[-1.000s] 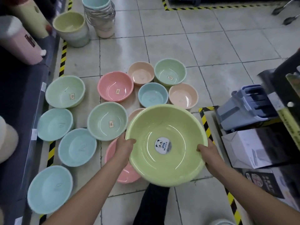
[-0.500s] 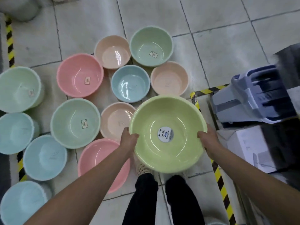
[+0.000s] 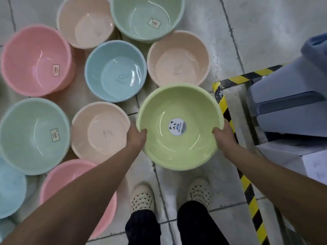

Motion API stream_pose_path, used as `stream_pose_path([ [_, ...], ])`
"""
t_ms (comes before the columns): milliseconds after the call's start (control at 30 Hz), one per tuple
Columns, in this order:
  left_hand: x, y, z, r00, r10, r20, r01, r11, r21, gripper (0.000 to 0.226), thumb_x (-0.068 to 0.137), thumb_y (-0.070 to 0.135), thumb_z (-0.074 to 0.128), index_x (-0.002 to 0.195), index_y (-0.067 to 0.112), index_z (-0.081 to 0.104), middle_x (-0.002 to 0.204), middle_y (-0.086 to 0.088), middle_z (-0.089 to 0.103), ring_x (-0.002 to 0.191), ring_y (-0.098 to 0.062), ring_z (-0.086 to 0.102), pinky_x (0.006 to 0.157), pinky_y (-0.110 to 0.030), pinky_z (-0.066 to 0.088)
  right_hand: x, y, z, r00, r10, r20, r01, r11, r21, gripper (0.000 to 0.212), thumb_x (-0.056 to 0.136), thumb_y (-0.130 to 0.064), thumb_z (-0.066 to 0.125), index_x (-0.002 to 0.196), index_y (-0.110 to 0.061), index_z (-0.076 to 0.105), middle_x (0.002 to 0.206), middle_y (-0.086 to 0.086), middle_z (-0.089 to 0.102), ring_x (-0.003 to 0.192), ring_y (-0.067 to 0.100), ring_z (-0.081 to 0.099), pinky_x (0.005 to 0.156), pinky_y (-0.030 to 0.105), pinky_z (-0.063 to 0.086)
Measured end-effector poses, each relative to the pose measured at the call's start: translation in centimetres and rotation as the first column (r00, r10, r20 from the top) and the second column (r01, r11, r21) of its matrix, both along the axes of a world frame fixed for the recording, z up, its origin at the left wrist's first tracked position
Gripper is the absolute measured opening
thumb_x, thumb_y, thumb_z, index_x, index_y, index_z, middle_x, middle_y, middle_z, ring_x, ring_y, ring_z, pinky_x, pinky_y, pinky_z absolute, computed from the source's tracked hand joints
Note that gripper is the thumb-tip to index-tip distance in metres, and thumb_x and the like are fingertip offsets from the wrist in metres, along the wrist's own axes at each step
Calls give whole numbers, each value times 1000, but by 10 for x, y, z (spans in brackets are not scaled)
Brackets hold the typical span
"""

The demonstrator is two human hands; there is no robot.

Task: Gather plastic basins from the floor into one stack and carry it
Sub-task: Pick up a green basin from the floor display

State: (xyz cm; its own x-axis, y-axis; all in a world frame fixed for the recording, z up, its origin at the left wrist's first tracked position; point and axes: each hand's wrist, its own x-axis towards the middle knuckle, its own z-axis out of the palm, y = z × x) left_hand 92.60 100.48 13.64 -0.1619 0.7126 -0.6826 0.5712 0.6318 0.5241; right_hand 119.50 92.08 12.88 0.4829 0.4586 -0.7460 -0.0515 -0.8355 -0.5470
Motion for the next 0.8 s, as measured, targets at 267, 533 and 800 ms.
stream_pose_path([
  [267,14,-2,-77,999,0,-44,0,1000,-3,37,92,4,57,129,4,54,106,-8,61,91,-22,57,77,-28,42,6,-3,-83,999,-44,-3,44,999,-17,51,93,-4,47,142,-17,45,118,6,58,105,26,56,86,34,48],
  [533,12,2,-111,999,31,-19,-33,991,-131,36,89,0,58,125,3,58,104,-14,64,102,-37,65,84,-45,56,-6,-21,-116,995,-100,1,100,995,16,53,96,-6,45,147,-19,38,125,6,58,105,21,53,86,29,42],
  [800,23,-29,-46,976,-217,9,217,975,42,39,87,4,54,124,16,57,98,-5,65,86,-29,66,71,-40,55,-18,-114,-48,983,-145,116,142,989,31,51,102,-20,47,152,-19,34,143,7,53,128,27,52,98,33,44],
])
